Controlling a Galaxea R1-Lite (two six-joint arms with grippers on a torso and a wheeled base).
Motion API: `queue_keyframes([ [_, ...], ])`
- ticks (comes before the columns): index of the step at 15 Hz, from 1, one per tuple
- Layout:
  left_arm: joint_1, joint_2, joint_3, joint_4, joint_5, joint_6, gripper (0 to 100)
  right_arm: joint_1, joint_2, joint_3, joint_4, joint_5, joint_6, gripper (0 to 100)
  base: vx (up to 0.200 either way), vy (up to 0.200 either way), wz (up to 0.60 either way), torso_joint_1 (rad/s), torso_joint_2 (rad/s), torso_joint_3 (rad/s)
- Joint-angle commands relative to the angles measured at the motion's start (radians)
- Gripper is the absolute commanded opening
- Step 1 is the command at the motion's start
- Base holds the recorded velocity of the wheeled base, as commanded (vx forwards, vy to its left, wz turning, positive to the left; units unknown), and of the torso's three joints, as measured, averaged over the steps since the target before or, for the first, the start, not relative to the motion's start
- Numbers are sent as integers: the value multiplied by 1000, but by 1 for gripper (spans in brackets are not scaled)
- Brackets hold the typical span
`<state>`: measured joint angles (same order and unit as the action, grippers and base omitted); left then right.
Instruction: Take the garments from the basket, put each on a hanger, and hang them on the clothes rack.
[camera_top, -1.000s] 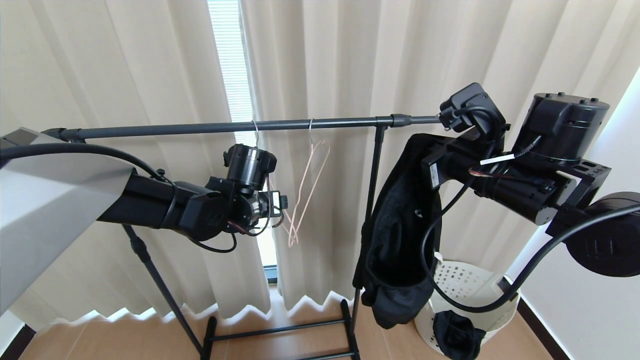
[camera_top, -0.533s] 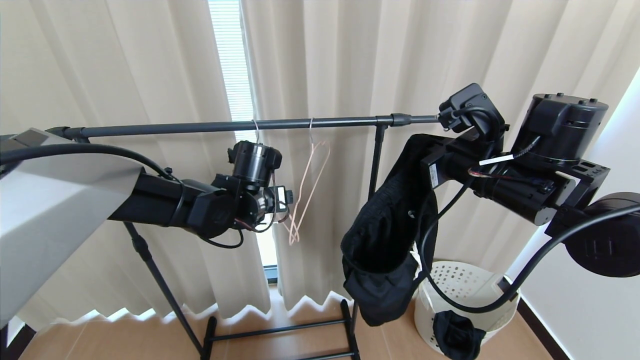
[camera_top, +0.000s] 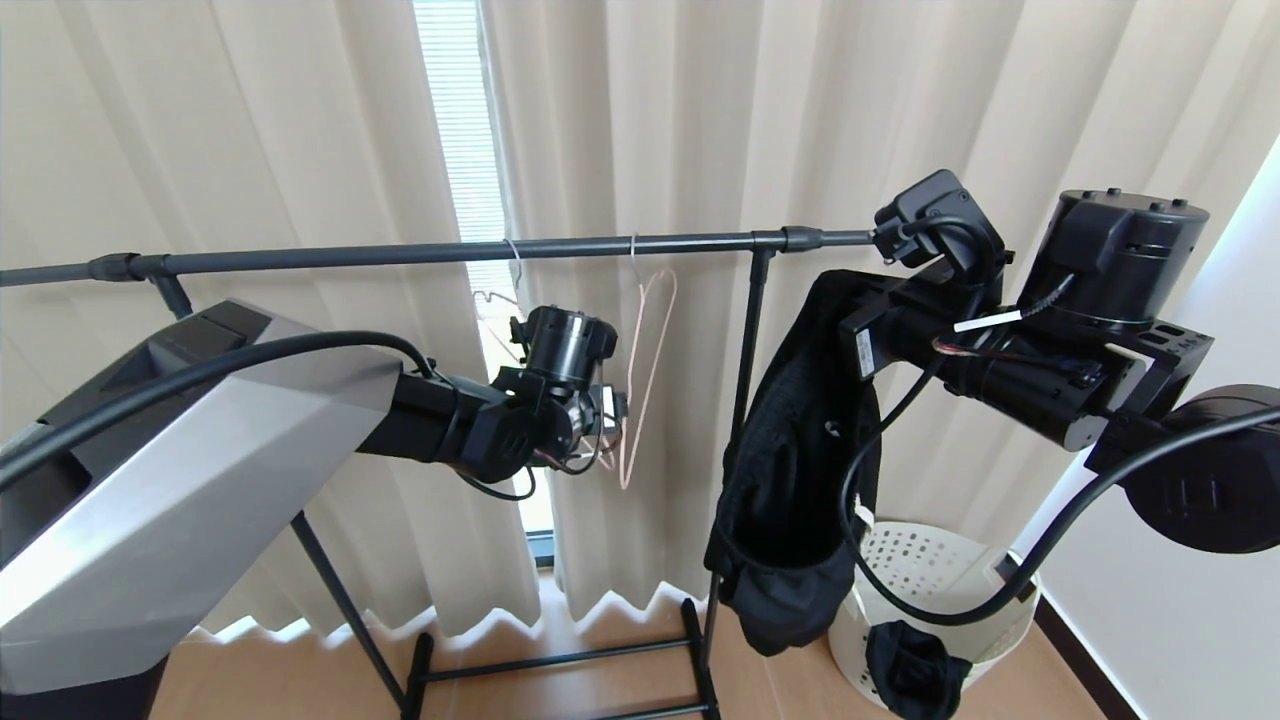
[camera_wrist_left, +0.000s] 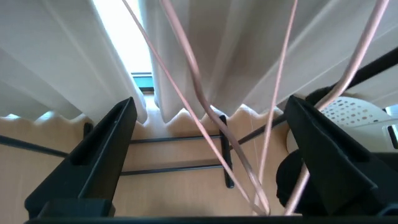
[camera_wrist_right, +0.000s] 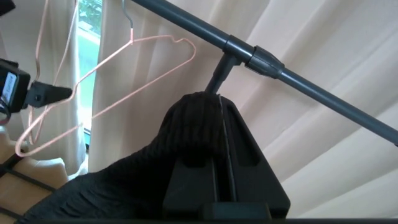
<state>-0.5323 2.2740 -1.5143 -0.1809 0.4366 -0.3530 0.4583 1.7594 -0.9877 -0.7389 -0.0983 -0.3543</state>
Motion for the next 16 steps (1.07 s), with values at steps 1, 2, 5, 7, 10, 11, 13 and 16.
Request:
queue_keyframes([
  [1,-31,-37,75,1,1,-1,100,0,2,0,0,0,0,0,0,0,0,0,0,0],
  [2,-41,-64,121,1,1,0,100,0,2,0,0,0,0,0,0,0,0,0,0,0],
  [5,-32,-99,155,-2,10,0,100,0,2,0,0,0,0,0,0,0,0,0,0,0],
  [7,-9,-97,154,-2,14,2,100,0,2,0,0,0,0,0,0,0,0,0,0,0],
  [10,25,-94,118,-2,16,12,100,0,2,0,0,0,0,0,0,0,0,0,0,0],
  [11,37,-91,91,0,16,22,100,0,2,0,0,0,0,0,0,0,0,0,0,0],
  [13,48,-90,68,1,16,34,100,0,2,0,0,0,0,0,0,0,0,0,0,0],
  [16,69,-90,45,0,19,85,100,0,0,0,0,0,0,0,0,0,0,0,0,0],
])
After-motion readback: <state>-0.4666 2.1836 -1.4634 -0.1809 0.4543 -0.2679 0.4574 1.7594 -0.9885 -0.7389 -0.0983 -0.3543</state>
